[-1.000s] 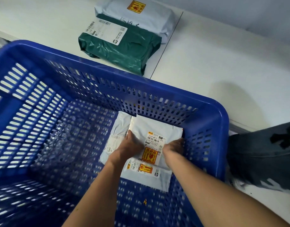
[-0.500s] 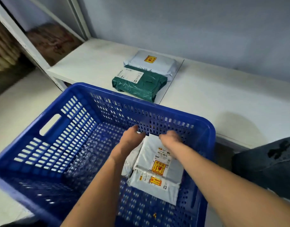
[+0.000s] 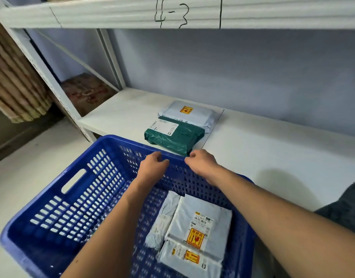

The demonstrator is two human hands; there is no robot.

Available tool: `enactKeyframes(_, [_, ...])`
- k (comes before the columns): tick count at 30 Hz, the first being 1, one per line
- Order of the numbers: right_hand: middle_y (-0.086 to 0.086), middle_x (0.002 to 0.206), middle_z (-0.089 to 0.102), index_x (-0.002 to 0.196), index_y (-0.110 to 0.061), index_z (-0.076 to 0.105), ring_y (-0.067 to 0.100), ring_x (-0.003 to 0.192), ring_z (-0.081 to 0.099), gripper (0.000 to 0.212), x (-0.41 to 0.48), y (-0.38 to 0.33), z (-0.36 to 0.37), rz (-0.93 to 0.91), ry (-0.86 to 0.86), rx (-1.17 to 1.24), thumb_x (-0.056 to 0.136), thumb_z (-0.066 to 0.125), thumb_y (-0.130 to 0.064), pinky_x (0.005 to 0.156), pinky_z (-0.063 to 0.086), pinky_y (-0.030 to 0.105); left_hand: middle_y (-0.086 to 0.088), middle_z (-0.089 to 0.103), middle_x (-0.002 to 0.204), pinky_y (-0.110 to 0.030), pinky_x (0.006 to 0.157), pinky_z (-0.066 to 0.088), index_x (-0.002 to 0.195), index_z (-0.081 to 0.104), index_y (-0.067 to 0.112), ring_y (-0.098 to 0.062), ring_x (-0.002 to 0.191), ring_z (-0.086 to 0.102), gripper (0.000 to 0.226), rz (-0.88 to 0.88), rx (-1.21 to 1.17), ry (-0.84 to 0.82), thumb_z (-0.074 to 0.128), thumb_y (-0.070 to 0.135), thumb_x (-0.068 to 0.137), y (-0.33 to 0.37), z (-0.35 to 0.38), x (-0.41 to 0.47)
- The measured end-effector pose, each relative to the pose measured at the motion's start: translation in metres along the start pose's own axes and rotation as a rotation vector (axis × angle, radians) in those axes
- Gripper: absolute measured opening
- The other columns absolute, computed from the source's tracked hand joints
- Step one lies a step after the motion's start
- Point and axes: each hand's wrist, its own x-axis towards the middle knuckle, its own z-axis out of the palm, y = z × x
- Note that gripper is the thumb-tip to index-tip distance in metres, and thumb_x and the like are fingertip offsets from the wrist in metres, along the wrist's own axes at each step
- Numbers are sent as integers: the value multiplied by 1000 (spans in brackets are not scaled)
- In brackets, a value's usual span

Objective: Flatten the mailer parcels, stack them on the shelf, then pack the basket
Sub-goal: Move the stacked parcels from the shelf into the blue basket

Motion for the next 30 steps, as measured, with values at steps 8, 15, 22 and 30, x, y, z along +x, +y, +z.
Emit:
enactKeyframes(8, [0, 75, 47, 78, -13, 46, 14, 64, 44, 19, 67, -4, 2, 73, 41, 140, 93, 49, -24, 51, 33, 26, -2, 54, 140, -31, 97, 41, 140, 50, 14, -22, 121, 55, 48, 47, 44, 102, 55, 29, 95, 7, -13, 74])
enactKeyframes(15, [9, 113, 58, 123, -5, 52, 24, 90, 54, 39, 146, 0, 12, 185, 71, 306, 94, 48, -32, 61, 37, 27, -10, 45, 145, -39, 109, 38, 145, 41, 13, -27, 128, 48, 55, 30, 107, 156, 55, 33, 95, -3, -6, 156])
enactKeyframes(22, [6, 109, 63, 115, -12, 56, 23, 90, 59, 31, 181, 29, 28, 207, 119, 350, 92, 53, -33, 61, 41, 27, -11, 43, 140, -36, 100, 41, 148, 30, 13, -30, 121, 47, 69, -190, -101, 70, 61, 36, 91, -11, 2, 217])
enactKeyframes(30, [1, 103, 69, 104, -22, 65, 21, 92, 66, 25, 186, 23, 12, 200, 129, 626, 79, 66, -24, 84, 56, 33, -13, 67, 100, -23, 49, 53, 105, 63, 3, -19, 76, 63, 27, -308, -437, 123, 68, 24, 90, -5, -16, 205])
